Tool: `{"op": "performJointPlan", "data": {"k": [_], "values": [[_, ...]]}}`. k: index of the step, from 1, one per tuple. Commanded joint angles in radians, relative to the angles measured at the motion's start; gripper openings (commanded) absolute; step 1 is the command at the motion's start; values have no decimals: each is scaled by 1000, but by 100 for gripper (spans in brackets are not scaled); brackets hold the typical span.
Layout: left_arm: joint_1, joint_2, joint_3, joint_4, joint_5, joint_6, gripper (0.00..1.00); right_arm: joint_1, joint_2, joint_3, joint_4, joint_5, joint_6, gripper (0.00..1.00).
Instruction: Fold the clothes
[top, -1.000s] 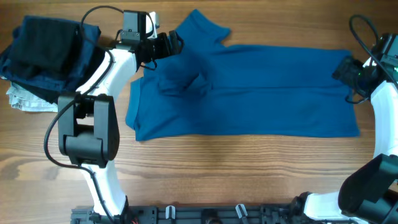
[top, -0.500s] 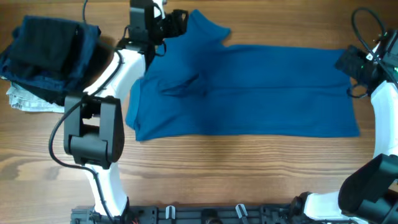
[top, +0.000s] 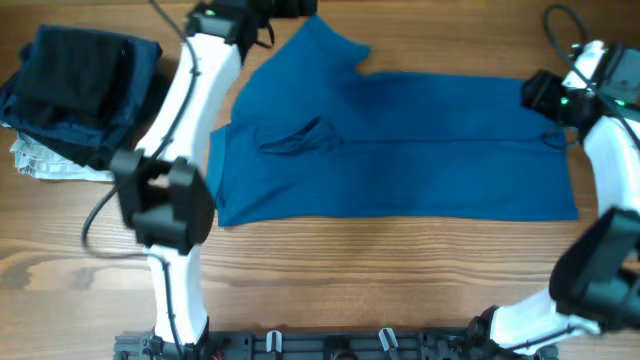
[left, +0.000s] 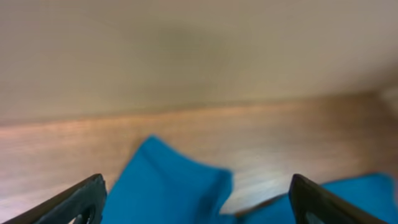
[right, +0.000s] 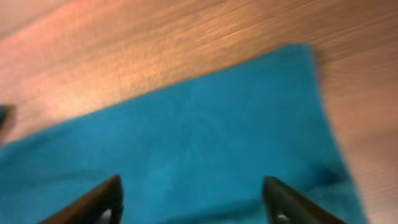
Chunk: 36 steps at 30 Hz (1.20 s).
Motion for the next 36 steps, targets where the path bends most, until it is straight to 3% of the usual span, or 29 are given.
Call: {"op": "performJointPlan", "data": {"k": [1,3,6,19,23,25,34,36], "values": [[-2,133,-2,52,36,23,95,38,118,13,64,-45,-105,55],[-2,161,-2,98,35,23,94,52,179,13,140,-37,-156,55],[-2,195,-2,124,35,23,95,64,246,13,233,78,-162,74],[-4,359,-2,186,11,27,93,66,260,13,267,80,-157,80],[-4,390,-2,161,-87,54,90,66,260,13,267,80,-157,82],[-3,391,-2,82,-244,55,87,66,260,13,267,80,-156,83],[1,390,-2,-106,-425,84,86,66,260,13,256,80,-154,93],[0,380,0,-104,-425,83,92,66,254,13,266,80,-153,94]]}}
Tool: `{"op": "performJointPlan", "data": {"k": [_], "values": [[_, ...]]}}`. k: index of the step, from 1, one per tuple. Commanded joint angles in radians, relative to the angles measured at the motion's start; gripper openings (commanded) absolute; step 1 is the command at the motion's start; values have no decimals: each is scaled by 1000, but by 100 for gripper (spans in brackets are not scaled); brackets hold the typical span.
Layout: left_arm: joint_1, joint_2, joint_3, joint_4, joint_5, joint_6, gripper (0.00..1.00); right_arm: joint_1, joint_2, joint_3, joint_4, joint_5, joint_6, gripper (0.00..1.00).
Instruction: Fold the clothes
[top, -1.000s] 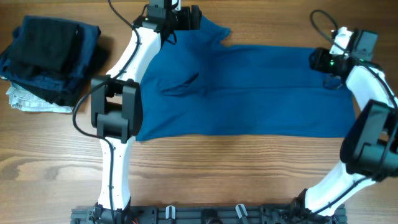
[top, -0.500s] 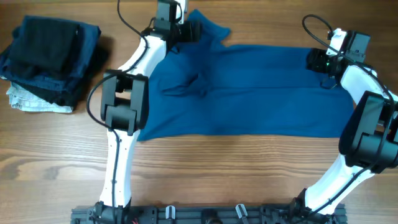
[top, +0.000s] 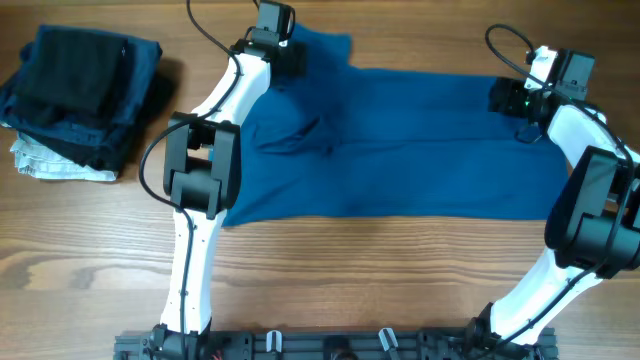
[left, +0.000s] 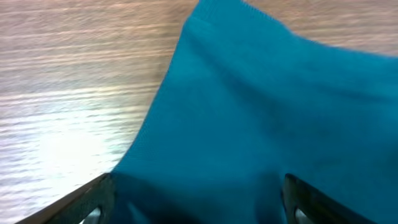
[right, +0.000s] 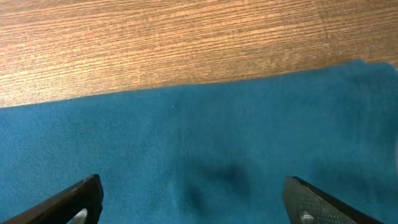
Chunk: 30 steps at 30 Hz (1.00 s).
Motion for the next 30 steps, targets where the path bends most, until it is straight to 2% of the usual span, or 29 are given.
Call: {"op": "performJointPlan", "data": {"k": [1,3,5,8,13,14,19,23,26,27,28,29,30], "values": [[11,18,-23,-28,-78,-9,93,3,-5,14,14,12,8,93],[9,-15,23,-9,-40,-17,92,3,-33,29,5,44,87,92],[10,-34,92,-11,37,-17,93,3,-66,45,-6,44,99,91],[10,-32,122,75,116,-23,94,2,-85,57,6,45,96,94],[8,66,122,138,125,-42,96,2,-84,57,-2,63,97,95],[8,86,122,151,124,-38,100,2,-84,57,-2,63,97,95],[11,122,122,248,124,16,100,2,-84,56,-2,82,97,95],[10,165,122,247,124,29,100,2,-84,56,1,82,98,95],[10,170,122,214,121,29,85,2,-84,56,-2,126,98,94],[10,170,123,204,121,29,76,2,-84,56,-7,126,97,89],[10,168,123,192,121,29,72,-1,-84,56,-15,128,97,78],[10,168,123,180,121,29,63,-10,-84,56,-32,133,101,59],[10,168,123,176,121,29,53,-23,-84,56,-40,133,101,53]]}}
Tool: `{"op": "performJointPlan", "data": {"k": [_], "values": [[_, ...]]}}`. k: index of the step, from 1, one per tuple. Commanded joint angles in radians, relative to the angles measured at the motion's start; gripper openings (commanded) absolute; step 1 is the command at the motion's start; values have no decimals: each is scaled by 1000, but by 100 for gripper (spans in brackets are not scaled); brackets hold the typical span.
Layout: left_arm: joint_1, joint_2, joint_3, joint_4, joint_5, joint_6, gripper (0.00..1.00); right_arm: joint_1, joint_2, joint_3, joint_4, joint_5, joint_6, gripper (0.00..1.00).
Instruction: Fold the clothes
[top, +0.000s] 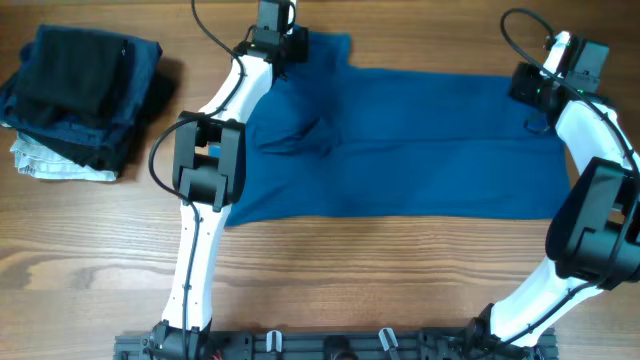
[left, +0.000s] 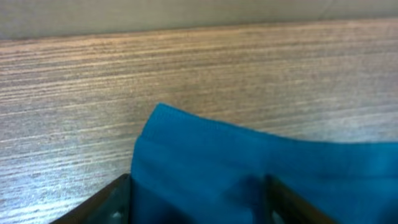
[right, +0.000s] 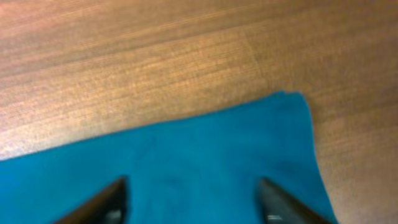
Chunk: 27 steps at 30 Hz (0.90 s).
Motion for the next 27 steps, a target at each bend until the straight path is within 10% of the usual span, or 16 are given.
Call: {"op": "performJointPlan", "data": {"k": [1,6,27], "values": [[5,44,-2,-34,11,-7,46,-34,-21,16,-16,27,8,56],[5,12,-2,-64,11,-7,23,-126,-21,16,53,-8,-44,68],[8,-3,-2,-111,10,-60,29,-169,300,16,394,-141,-206,77]]}}
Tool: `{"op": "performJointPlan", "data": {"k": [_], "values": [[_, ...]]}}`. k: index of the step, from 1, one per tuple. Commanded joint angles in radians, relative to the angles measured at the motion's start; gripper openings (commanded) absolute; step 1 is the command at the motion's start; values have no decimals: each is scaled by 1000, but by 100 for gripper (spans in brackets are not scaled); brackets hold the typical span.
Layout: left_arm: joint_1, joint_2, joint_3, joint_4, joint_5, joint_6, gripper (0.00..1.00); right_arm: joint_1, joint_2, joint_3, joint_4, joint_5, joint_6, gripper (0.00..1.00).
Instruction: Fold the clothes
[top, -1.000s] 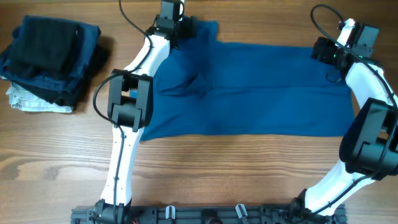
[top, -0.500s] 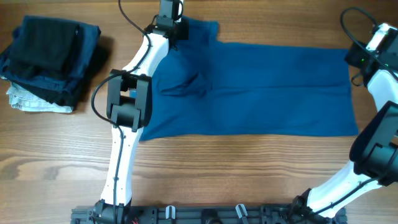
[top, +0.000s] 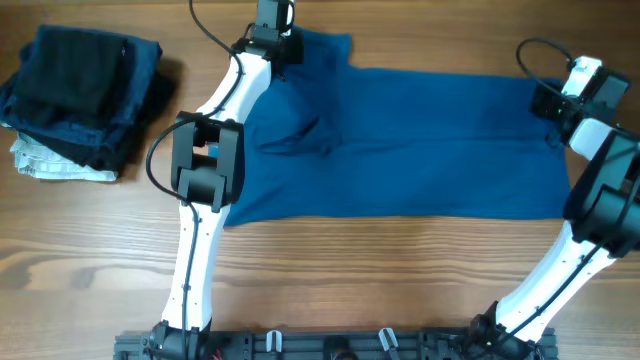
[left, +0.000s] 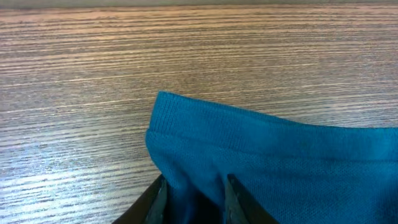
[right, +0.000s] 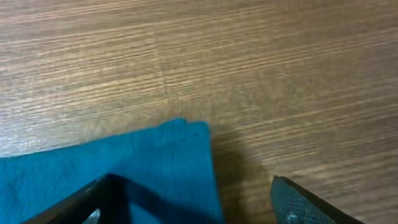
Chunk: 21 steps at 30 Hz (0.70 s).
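Note:
A blue garment (top: 400, 140) lies spread flat across the wooden table, with a small wrinkle near its left part. My left gripper (top: 272, 38) is at the garment's far left corner. In the left wrist view the gripper (left: 193, 202) is shut on the ribbed hem of the blue cloth (left: 280, 162), which bunches between the narrow fingers. My right gripper (top: 555, 100) sits at the far right corner. In the right wrist view it (right: 191, 199) is open, and the corner of the cloth (right: 124, 168) lies between its wide-set fingers.
A stack of dark folded clothes (top: 80, 90) sits at the far left, on top of a white item (top: 50, 165). Bare wood (top: 350, 280) runs in front of the garment. The arms' mounting rail (top: 330, 345) is at the near edge.
The left jaws have narrowed onto the hem at the far left corner. The right gripper has moved right, to the garment's far right corner, and is still open.
Both grippers were first open over the garment's far edge, the left near the raised left corner, the right near the right end. Then both were low over the cloth. After that the left jaws narrowed at the hem and now grip it; the right sits open at the corner.

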Motion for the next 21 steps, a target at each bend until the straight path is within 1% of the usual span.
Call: {"op": "performJointPlan", "data": {"k": [1,2,3,4,7,8,9,10,12,15,18,21], "values": [[3,11,-11,-27,9,-25,29,2,24,9,10,-27,-20,69],[3,11,-11,-27,9,-25,26,2,24,9,10,-27,-20,55],[3,10,-11,-27,9,-25,19,2,24,9,6,-29,-20,47],[5,9,-11,-28,9,-25,13,2,22,9,-2,-34,-10,33],[5,5,-11,-27,9,-25,9,2,13,9,-5,-88,-8,22],[5,3,-11,-27,9,-25,9,2,6,9,-5,-90,-2,17],[5,2,-11,-23,9,-24,9,2,-8,9,-6,-90,10,8],[5,-2,-11,-19,9,-24,7,2,-23,9,-13,-93,10,4],[10,-8,-10,-16,9,-24,4,2,-62,9,-36,-97,9,4],[11,-35,-10,-16,8,-24,4,2,-148,9,-124,-116,10,4],[13,-95,-10,-32,9,-16,4,2,-219,9,-228,-117,10,4],[16,-172,-10,-58,8,-16,4,2,-272,9,-311,-192,10,4]]}}
